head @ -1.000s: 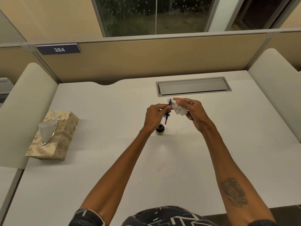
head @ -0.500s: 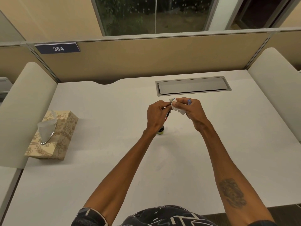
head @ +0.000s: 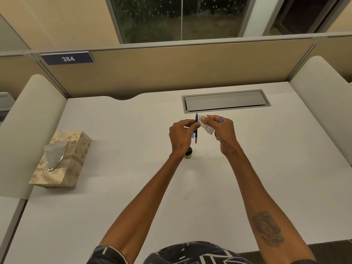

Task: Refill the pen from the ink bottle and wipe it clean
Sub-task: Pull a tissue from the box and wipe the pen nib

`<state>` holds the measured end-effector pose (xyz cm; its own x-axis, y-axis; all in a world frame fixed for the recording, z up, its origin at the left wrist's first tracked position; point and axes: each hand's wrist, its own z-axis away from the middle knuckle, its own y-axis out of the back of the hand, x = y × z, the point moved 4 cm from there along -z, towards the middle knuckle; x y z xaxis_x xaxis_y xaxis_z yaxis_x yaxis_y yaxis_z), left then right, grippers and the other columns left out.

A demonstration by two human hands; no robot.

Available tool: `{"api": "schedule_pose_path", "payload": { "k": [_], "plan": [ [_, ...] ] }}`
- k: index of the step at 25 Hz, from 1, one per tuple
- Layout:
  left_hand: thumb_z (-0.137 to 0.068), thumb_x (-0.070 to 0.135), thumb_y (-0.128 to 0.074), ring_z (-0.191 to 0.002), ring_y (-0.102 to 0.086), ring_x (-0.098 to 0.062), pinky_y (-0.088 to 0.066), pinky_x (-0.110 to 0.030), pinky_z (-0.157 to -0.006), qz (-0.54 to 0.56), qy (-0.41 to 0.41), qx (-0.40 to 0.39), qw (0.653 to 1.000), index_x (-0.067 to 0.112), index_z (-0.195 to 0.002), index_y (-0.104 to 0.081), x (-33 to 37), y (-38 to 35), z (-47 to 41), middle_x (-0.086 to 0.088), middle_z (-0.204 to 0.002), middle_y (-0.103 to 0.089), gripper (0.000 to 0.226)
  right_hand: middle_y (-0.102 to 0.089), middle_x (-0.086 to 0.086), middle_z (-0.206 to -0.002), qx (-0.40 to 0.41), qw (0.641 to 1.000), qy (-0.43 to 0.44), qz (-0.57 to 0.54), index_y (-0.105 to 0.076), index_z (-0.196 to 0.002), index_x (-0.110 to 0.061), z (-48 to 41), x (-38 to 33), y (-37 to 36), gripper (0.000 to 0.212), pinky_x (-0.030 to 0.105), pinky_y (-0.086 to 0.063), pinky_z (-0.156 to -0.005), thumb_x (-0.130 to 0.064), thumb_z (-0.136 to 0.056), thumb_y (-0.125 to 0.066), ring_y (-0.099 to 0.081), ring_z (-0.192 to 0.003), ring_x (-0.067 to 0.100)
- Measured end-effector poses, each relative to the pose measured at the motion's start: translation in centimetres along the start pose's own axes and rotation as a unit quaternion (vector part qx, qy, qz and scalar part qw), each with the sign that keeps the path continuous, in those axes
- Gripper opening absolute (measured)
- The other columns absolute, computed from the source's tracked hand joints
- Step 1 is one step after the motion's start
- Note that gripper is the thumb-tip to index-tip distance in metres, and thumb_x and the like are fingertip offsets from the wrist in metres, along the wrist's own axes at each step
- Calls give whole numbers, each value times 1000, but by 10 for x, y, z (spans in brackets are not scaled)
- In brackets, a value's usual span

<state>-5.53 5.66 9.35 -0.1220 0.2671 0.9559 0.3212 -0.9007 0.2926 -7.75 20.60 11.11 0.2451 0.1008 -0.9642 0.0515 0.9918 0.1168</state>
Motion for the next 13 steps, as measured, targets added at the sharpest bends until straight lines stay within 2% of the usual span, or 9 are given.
{"api": "schedule_pose_path", "payload": {
  "k": [3,6,9,11,13],
  "plan": [
    [-88,32,-74,-87,-74,-16,-60,-45,-87,59,37,-18,997,11,-111,-76,-5,2,0,-5,-99,-78,31,-67,6,-106,10,1000,-11,-2,-68,-118,-13,-4,1,7,42,22,-37,-55,-37,-85,-74,-52,-79,15],
    [-90,32,-70,-108,-67,-24,-51,-52,-102,126,68,-73,987,12,-121,-71,-2,0,1,-7,-118,-73,37,-68,-1,-96,19,998,-26,-46,-67,-110,-21,-3,0,12,29,23,-35,-53,-37,-86,-72,-49,-72,12],
    [-94,31,-64,-133,-50,-30,-37,-55,-113,171,91,-118,974,15,-132,-63,5,-4,3,-8,-142,-58,40,-73,-2,-92,-2,994,-42,-97,-68,-110,-22,1,2,11,28,26,-33,-55,-38,-87,-71,-59,-80,13],
    [-97,30,-60,-140,-42,-32,-30,-56,-117,201,105,-128,965,14,-133,-62,11,-7,4,-9,-150,-50,39,-74,-2,-92,-33,994,-65,-88,-69,-109,-21,4,6,8,27,29,-36,-63,-38,-88,-69,-66,-87,14],
    [-98,27,-57,-137,-44,-31,-32,-53,-114,242,107,-124,956,11,-129,-64,17,-8,4,-9,-151,-49,35,-75,-1,-95,-74,991,-94,-67,-70,-107,-20,8,11,4,24,35,-38,-77,-37,-90,-66,-68,-93,14]
  ]
}}
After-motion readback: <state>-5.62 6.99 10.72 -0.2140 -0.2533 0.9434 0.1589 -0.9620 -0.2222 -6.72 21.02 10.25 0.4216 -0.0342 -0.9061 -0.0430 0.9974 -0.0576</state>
